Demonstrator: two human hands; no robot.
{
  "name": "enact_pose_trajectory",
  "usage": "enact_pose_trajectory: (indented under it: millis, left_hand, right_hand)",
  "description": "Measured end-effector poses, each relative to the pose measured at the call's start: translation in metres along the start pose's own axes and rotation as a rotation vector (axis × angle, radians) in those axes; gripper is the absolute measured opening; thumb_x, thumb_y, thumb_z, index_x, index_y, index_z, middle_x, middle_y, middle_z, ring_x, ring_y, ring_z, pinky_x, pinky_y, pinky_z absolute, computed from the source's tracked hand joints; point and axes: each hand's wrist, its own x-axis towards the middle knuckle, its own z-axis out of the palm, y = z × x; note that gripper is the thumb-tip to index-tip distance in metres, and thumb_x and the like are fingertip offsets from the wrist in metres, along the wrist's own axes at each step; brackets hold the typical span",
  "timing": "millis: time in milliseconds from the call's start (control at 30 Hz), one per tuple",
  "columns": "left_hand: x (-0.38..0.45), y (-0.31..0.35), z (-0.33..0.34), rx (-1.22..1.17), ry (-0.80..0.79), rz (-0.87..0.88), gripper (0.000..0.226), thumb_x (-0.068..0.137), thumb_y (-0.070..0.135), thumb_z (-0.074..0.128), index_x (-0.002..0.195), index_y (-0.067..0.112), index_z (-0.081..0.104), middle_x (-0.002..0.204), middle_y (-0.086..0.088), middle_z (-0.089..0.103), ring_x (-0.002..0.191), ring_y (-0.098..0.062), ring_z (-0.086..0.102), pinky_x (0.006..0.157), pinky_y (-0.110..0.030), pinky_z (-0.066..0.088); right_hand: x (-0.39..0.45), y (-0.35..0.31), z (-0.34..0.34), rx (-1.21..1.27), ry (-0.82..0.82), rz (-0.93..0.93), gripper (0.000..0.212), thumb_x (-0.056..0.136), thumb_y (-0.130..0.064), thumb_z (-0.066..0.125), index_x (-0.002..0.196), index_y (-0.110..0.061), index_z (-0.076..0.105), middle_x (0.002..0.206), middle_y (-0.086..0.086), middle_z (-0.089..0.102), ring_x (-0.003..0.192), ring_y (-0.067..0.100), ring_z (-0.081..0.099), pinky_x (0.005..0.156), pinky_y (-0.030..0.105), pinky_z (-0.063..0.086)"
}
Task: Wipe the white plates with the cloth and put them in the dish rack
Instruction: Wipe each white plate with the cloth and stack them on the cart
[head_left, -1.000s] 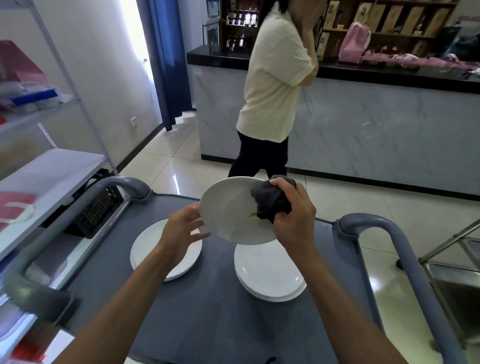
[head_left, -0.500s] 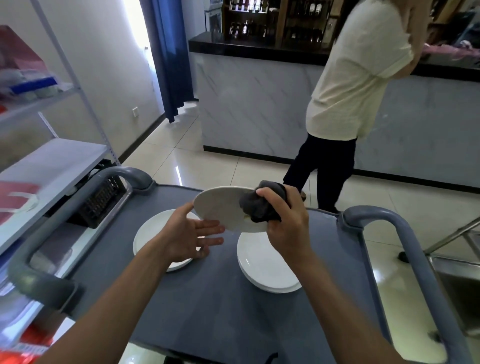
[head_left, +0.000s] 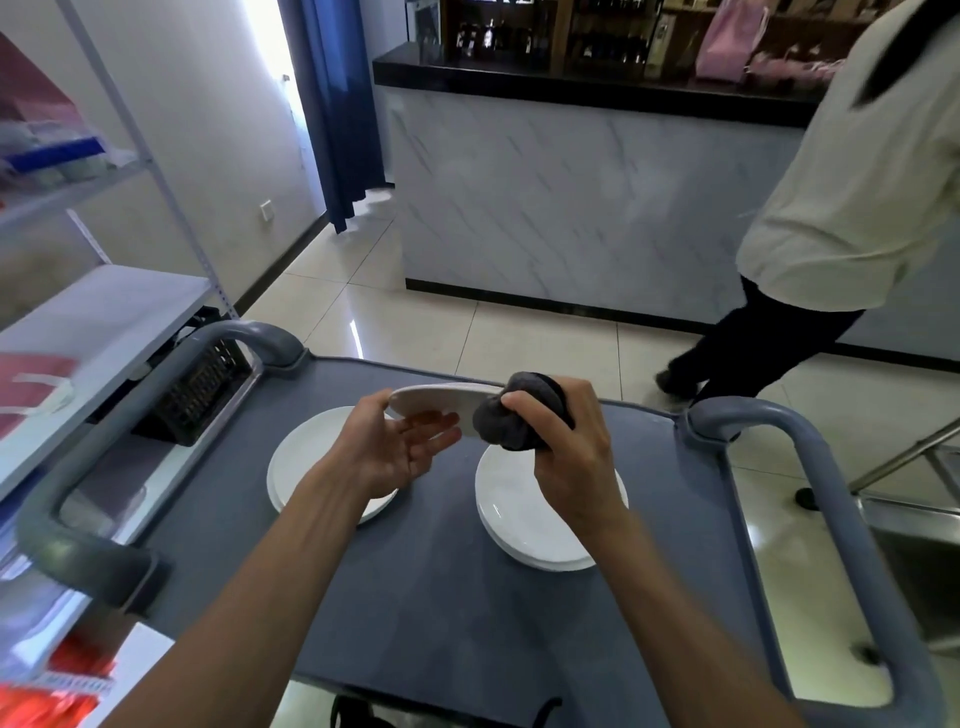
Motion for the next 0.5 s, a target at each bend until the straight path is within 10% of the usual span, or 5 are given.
enact_pose_trajectory:
  millis: [267,400,500]
  left_hand:
    - [0.001,0.005,0.005,-0.252,-0.081,0.14,0.03,0.09,0.003,0.045,0.109,-0.014,0.06,0.109,-0.028,0.068,0.097,-0.042,0.071,0.072,-0.043,0.062]
    - [0.005,0.015,0.0,-0.153,0.025,0.217,0.017,0.095,0.003,0.047,0.082,-0.001,0.057,0.068,-0.012,0.062,0.063,-0.021,0.069,0.057,-0.028,0.059]
    - [0.004,0.024,-0.005,-0.075,0.018,0.254,0.02,0.098,0.007,0.049,0.101,-0.006,0.063,0.079,-0.011,0.071,0.067,-0.018,0.072,0.058,-0.027,0.059]
  right_hand:
    - [0.003,0.006,-0.007,0.024,-0.063,0.0,0.043,0.091,0.004,0.05,0.125,-0.021,0.059,0.125,0.003,0.046,0.107,0.034,0.058,0.093,0.035,0.05]
    - [-0.006,0.008,-0.003,0.054,-0.124,-0.008,0.042,0.093,0.007,0.052,0.126,-0.018,0.061,0.13,0.008,0.05,0.118,0.036,0.053,0.099,0.045,0.047]
    - [-0.012,0.011,0.0,0.087,-0.197,0.022,0.052,0.087,0.014,0.057,0.129,-0.017,0.06,0.134,0.014,0.05,0.128,0.038,0.049,0.106,0.048,0.044]
